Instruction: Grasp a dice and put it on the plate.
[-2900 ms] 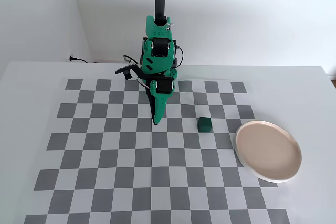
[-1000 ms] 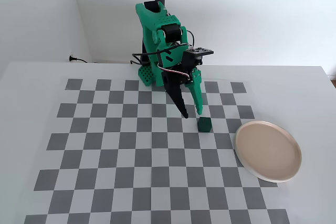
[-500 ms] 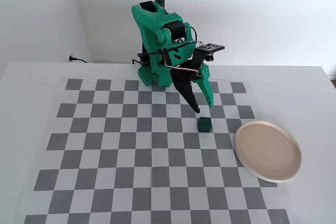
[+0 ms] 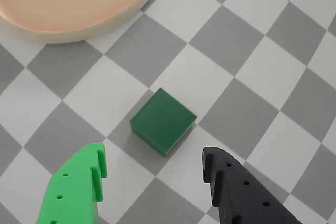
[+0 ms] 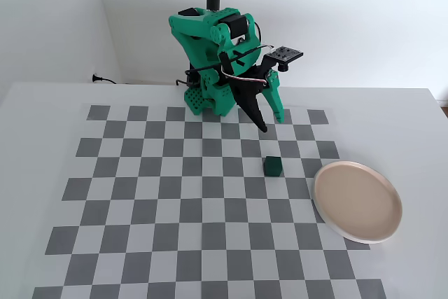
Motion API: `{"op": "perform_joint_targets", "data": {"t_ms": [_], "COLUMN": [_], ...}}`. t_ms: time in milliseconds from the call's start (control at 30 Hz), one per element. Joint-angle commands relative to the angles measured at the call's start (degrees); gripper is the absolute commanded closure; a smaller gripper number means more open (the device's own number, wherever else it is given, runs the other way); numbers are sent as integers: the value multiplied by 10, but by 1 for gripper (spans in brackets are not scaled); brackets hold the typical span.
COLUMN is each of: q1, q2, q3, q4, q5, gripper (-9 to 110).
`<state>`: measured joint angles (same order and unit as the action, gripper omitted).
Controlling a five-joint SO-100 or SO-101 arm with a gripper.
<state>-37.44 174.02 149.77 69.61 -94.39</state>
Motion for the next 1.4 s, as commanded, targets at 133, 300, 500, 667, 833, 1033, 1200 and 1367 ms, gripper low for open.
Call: {"op": "perform_joint_targets", "data": {"t_ms": [133,300,500,667,833,1033,1200,1367], "q1": [-7,-2,5,14,16,15,16,20], "q2": [-37,-105,-198,-284,-337,-373,-403,-434], "q3": [-48,-55,-57,-69,-73,-74,-74,-74], "q4": [-15,-61,-134,-192,-229,-252,-272,-297], "q5": [8,19,25,26,29,29,29,28], "gripper": [85,86,86,86,86,86,86,86]}}
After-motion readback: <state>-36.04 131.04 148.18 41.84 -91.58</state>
